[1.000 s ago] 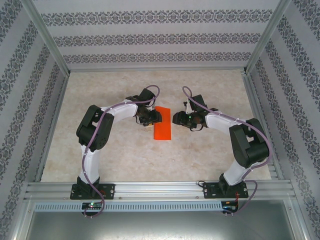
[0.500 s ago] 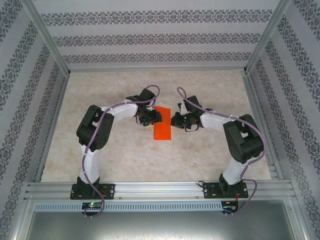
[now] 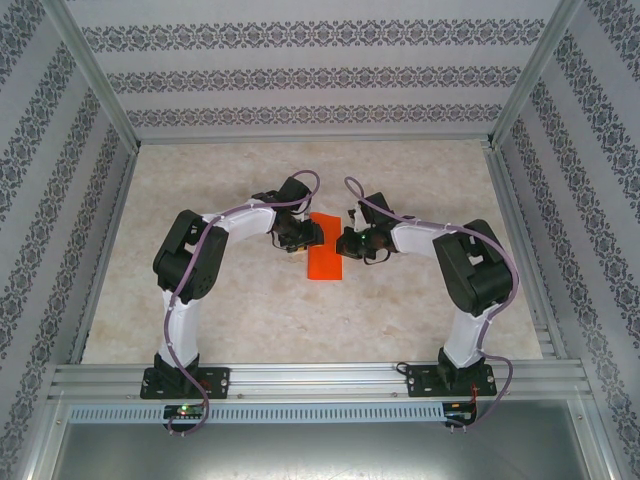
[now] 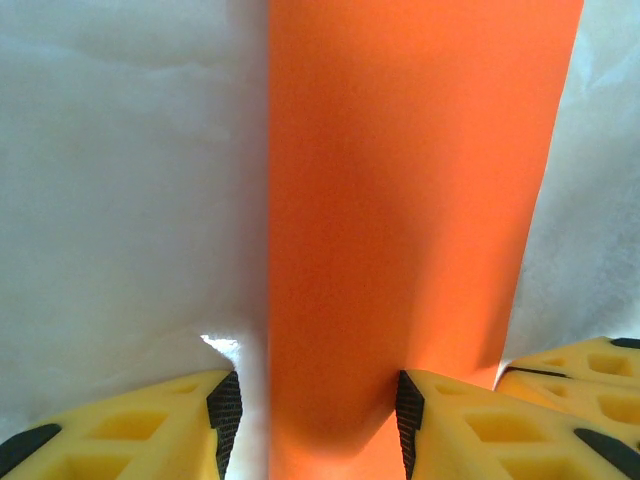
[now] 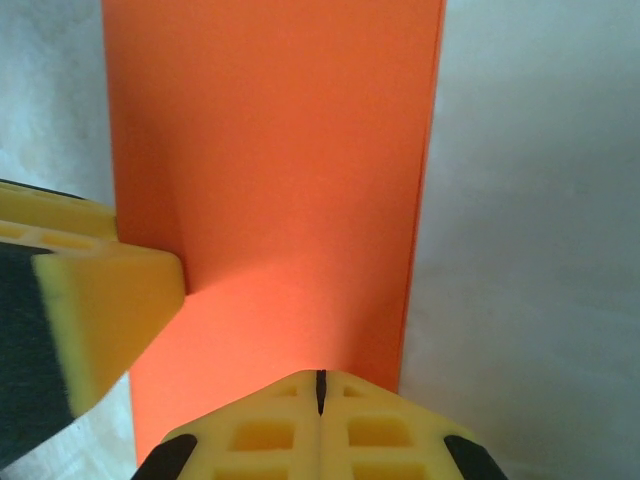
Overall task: Fold a paper plane with a square sheet of paper (fold left side to right side)
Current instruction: Hold the square sheet of paper at the center of the table, then first fold the square sheet of paper in half at the center of the table.
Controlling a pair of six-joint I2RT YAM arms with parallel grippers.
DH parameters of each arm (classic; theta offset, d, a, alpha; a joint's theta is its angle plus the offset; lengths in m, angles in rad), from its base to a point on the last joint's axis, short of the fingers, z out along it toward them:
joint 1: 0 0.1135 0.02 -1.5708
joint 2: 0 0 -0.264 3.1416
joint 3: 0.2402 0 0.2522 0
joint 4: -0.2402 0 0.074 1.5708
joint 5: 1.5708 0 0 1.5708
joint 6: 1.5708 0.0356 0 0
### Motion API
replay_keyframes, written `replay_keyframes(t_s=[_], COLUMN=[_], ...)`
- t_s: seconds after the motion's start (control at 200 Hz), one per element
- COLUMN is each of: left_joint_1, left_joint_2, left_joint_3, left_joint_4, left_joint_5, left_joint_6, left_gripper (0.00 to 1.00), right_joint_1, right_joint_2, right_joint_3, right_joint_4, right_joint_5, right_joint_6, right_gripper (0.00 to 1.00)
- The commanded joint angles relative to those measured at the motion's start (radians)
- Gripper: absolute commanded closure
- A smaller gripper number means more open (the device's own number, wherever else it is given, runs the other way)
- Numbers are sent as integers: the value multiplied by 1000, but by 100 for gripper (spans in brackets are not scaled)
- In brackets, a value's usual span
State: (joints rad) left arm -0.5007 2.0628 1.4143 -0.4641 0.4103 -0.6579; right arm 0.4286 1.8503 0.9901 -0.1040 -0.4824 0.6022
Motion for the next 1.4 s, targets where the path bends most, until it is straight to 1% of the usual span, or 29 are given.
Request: replay_keyframes(t_s=[0.0,0.245,0.44,0.605,0.769,0.874,0.899,0.954,1.079,1.174,1.279,1.399], left_joint_1=[-37,-36,-36,-29,-16,-12,-12,-12,-12,-16,-17,-16], left_joint_2=[66,61,31,-47,-151,-194,-201,-205,-179,-129,-78,-35], left_joint_3=[-1,4,7,13,13,13,12,7,-17,-21,-26,-36], left_joint_4=[15,13,1,-44,-68,-74,-72,-54,51,122,174,197], left_joint_5=[-4,-4,-20,-71,-92,-91,-83,-52,94,176,223,237], left_joint_6=[22,23,29,53,73,73,73,68,32,1,-20,-21], left_gripper=[50,50,50,46,40,40,41,47,60,68,72,74], right_joint_1=[10,10,11,10,11,10,11,11,10,10,10,12], right_joint_2=[27,49,65,76,76,76,76,76,75,75,74,72], right_joint_3=[27,25,22,22,25,27,27,29,27,29,30,28], right_joint_4=[-37,-87,-102,-107,-109,-106,-106,-106,-109,-109,-111,-117], right_joint_5=[31,70,76,75,73,70,71,71,71,71,73,73], right_joint_6=[-16,-41,-46,-48,-51,-49,-50,-49,-49,-48,-49,-49], right_gripper=[98,99,99,99,99,99,99,99,99,99,99,99])
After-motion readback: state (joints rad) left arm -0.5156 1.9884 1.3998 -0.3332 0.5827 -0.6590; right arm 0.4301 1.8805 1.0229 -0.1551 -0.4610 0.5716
